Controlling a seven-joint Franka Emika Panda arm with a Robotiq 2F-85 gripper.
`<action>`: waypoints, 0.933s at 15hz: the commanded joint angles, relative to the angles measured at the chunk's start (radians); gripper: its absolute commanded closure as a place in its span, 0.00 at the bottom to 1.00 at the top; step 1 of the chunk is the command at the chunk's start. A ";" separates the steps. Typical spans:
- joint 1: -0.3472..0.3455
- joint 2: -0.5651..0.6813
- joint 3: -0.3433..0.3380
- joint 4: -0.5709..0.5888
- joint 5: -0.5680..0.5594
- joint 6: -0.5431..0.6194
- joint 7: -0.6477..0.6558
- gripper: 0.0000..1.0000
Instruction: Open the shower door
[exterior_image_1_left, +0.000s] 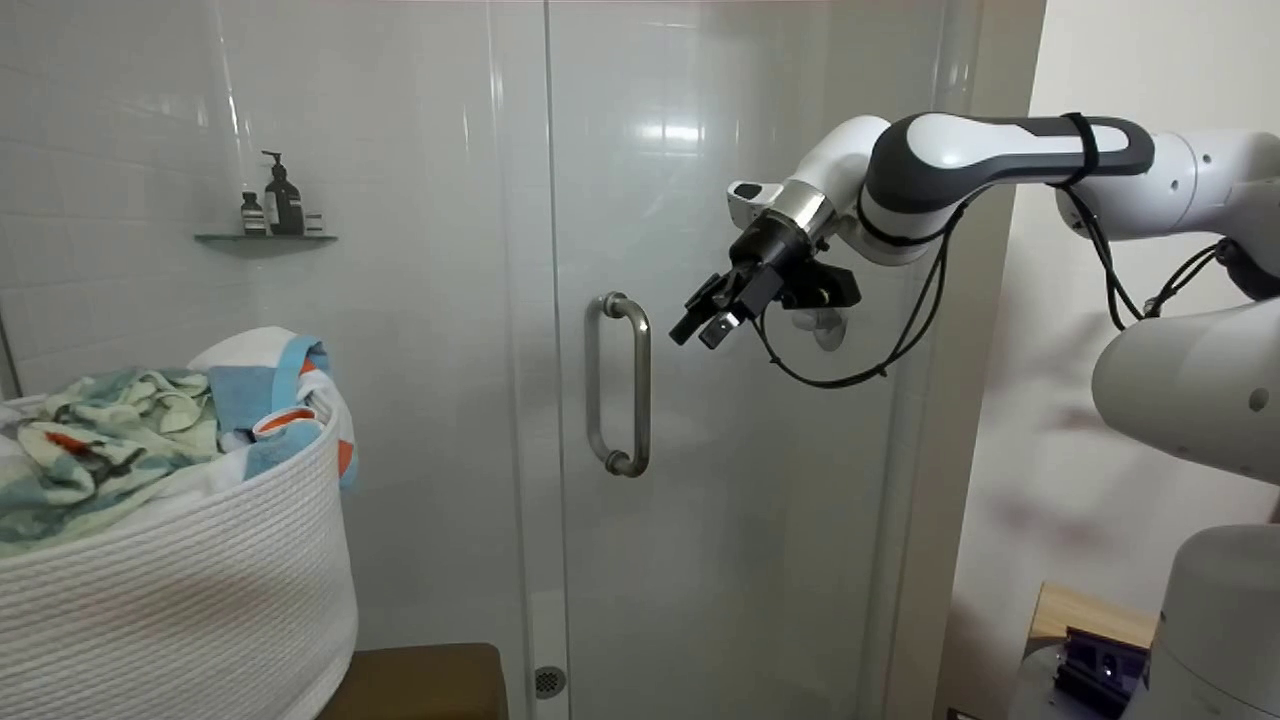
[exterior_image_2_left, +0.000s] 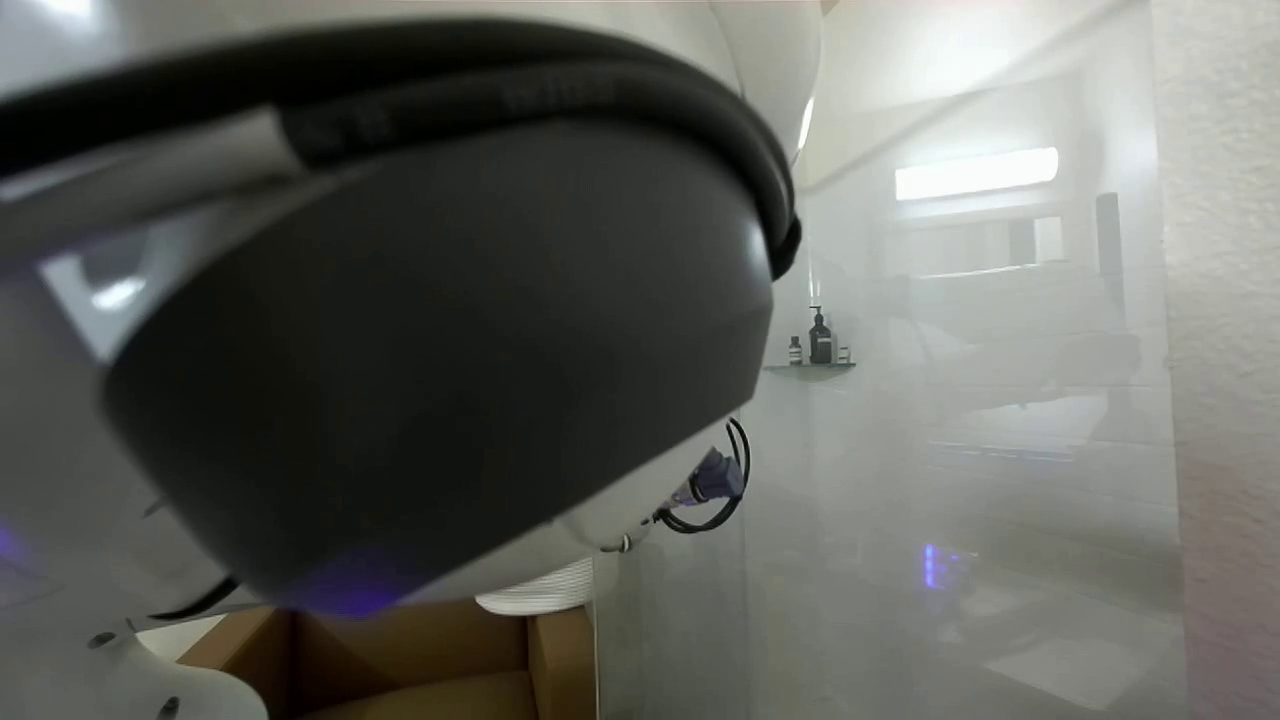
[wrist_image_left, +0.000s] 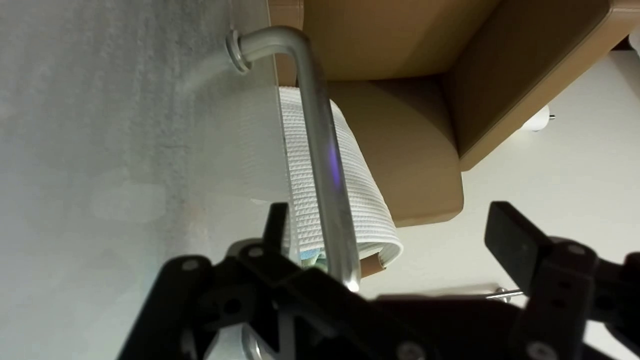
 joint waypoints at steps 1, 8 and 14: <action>-0.014 -0.014 0.029 -0.006 0.006 -0.027 0.004 0.00; 0.017 -0.042 0.052 0.022 0.006 -0.073 0.021 0.00; 0.055 -0.076 0.068 0.055 0.004 -0.113 0.026 0.00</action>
